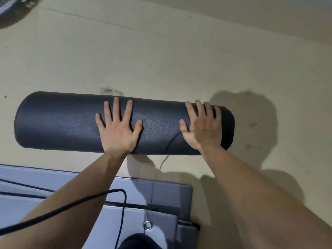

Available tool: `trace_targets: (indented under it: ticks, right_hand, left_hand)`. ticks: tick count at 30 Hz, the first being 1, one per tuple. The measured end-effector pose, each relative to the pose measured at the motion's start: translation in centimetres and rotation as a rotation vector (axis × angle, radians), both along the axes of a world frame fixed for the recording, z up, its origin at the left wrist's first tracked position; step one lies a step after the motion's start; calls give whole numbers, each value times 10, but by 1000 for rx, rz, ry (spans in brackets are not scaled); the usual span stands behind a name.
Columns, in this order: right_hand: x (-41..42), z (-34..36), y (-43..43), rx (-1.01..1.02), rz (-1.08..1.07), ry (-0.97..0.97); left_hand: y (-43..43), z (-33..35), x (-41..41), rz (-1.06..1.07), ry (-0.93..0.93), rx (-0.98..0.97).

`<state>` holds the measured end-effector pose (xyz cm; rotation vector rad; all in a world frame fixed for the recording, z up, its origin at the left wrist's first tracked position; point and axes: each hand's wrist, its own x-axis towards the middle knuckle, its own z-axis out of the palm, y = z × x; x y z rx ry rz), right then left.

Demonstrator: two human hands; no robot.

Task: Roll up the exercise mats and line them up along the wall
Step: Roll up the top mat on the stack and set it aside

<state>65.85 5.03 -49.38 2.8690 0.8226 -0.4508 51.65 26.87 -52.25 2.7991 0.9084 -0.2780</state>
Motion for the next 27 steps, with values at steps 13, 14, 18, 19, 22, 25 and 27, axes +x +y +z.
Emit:
trace_targets:
  ticks: [13, 14, 18, 19, 22, 25, 27]
  right_hand:
    - [24, -32, -3, 107, 12, 34]
    - [24, -29, -3, 90, 27, 41]
    - [34, -11, -10, 3, 152, 127]
    - [37, -6, -12, -27, 194, 156]
    - [36, 3, -15, -49, 262, 128]
    - [22, 7, -11, -32, 242, 76]
    - [3, 8, 0, -15, 205, 64]
  left_hand:
    - [1, 5, 21, 6, 52, 34]
    - [-4, 10, 20, 58, 42, 36]
    - [-55, 28, 0, 562, -113, -96]
    - [-70, 31, -6, 727, -155, -174]
    - [-103, 36, -5, 1161, -348, -599]
    - [-102, 37, 10, 1299, -495, -802]
    - [-80, 37, 9, 1283, -505, -790]
